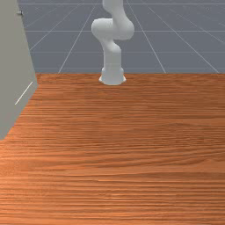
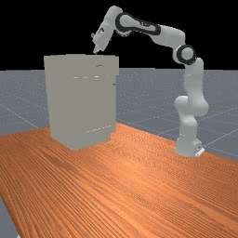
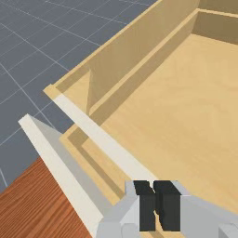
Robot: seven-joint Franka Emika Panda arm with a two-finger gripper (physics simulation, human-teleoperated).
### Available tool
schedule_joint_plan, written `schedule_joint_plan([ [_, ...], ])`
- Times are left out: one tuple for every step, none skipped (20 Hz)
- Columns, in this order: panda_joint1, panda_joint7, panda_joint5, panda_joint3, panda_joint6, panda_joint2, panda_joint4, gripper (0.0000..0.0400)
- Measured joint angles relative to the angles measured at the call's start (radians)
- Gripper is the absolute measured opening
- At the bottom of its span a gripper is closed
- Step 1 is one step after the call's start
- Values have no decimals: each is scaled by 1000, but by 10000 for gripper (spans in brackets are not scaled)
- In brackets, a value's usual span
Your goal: Open the drawer
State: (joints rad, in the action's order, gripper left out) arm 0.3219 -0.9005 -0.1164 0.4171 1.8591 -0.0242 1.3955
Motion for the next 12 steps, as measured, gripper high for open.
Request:
schedule_joint_plan([
  [9,4,-2,-8,14,-9,16,0],
  [19,7,-4,-20,24,-16,27,7],
  [29,10,-6,-33,28,-24,36,12],
  [39,12,-8,-46,32,-29,42,22],
  [50,14,-9,-59,34,-30,44,32],
  [64,15,-10,-75,38,-31,46,49],
  [75,19,-13,-94,39,-38,53,61],
  [79,21,-17,-115,34,-53,79,72],
  [81,20,-19,-136,35,-63,102,48],
  [75,19,-21,-159,30,-89,129,25],
  [69,20,-23,-180,29,-121,163,17],
  [63,20,-24,-197,29,-148,191,16],
])
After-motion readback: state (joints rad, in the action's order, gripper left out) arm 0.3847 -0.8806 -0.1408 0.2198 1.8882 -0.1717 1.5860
